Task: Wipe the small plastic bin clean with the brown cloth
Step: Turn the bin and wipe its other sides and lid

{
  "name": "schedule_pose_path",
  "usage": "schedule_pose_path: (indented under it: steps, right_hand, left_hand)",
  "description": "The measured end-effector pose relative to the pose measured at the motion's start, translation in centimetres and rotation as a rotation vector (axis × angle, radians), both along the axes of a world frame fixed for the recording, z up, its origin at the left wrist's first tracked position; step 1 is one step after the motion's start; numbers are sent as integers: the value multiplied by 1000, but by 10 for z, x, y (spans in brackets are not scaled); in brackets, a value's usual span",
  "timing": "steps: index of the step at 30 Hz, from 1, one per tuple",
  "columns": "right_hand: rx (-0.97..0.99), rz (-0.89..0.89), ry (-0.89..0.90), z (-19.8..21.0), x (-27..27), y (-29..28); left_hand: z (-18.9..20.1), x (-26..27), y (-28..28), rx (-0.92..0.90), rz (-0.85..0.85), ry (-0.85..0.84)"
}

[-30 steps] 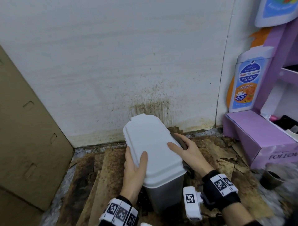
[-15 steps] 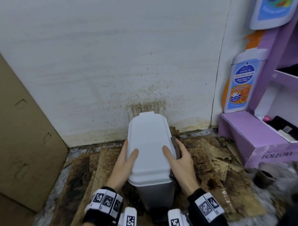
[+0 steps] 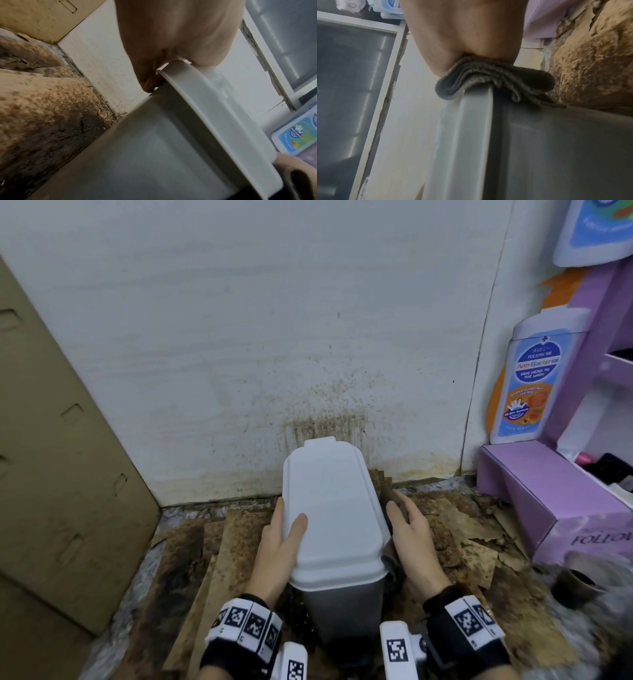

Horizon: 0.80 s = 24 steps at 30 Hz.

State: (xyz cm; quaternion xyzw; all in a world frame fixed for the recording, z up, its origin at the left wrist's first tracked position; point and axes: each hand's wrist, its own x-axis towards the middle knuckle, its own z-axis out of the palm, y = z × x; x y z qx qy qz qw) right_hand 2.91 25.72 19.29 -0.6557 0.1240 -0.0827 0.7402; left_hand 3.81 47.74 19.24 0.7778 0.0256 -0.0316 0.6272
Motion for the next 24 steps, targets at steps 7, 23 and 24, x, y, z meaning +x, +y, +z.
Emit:
schedule_pose_path:
  steps: [7,23,24]
  right_hand:
    - [-315,14,-221,30,1,8]
    - [-1469,889,-99,63,11,43]
    - [-1476,920,-111,65,15,38]
  left_hand:
    - [9,-6,-3,89,13,-14]
    - [-11,-4,3,25,-58,-98]
    - [-14,-3,3,32,-63,-108]
